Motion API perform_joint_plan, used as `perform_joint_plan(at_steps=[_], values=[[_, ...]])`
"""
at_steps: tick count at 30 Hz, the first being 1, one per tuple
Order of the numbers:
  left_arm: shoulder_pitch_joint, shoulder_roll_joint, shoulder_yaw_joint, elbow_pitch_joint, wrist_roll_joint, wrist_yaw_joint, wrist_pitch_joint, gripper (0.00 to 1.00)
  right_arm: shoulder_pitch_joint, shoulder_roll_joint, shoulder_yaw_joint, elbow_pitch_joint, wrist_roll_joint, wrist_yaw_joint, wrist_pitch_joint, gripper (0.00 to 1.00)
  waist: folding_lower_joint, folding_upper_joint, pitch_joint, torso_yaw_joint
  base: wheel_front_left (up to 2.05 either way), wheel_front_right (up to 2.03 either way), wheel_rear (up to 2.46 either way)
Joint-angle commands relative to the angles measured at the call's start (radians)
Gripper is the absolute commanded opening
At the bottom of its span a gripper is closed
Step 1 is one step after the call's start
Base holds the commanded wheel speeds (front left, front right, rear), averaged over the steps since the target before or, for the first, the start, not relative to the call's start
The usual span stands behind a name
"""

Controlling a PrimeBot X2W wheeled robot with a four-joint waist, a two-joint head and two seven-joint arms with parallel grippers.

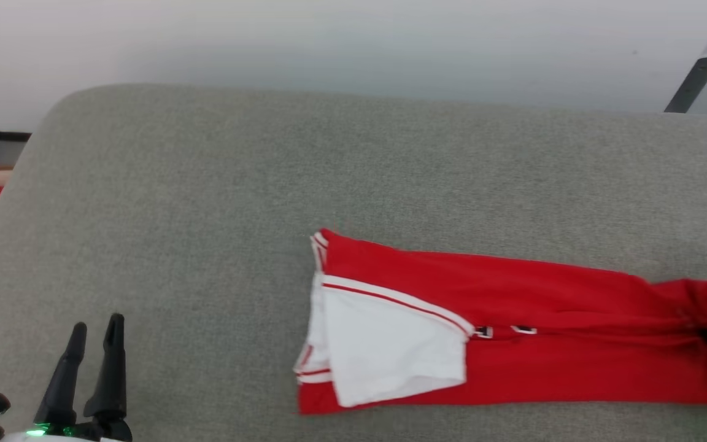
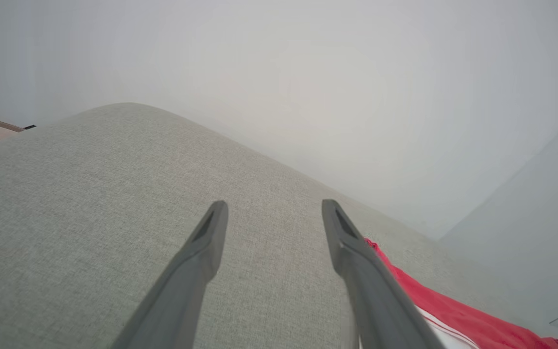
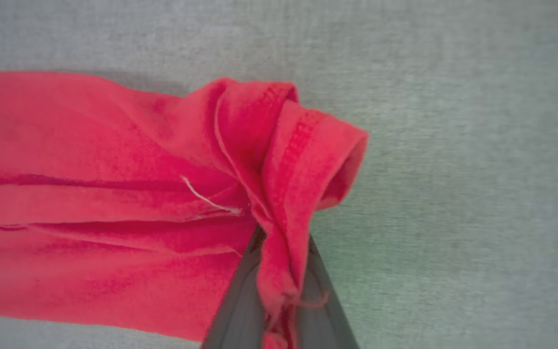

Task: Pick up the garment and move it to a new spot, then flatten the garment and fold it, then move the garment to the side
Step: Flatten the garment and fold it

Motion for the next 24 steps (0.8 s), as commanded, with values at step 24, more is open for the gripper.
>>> perform_joint_plan(at_steps=[24], values=[[0.07, 0.0, -0.005, -0.007, -0.033, 0.008, 0.023, 1.0, -0.012, 0.147, -0.047, -0.215, 0.197, -0.001, 0.171, 0.0, 0.0, 0.0, -0.098, -0.07, 0.0, 0.0, 0.0]])
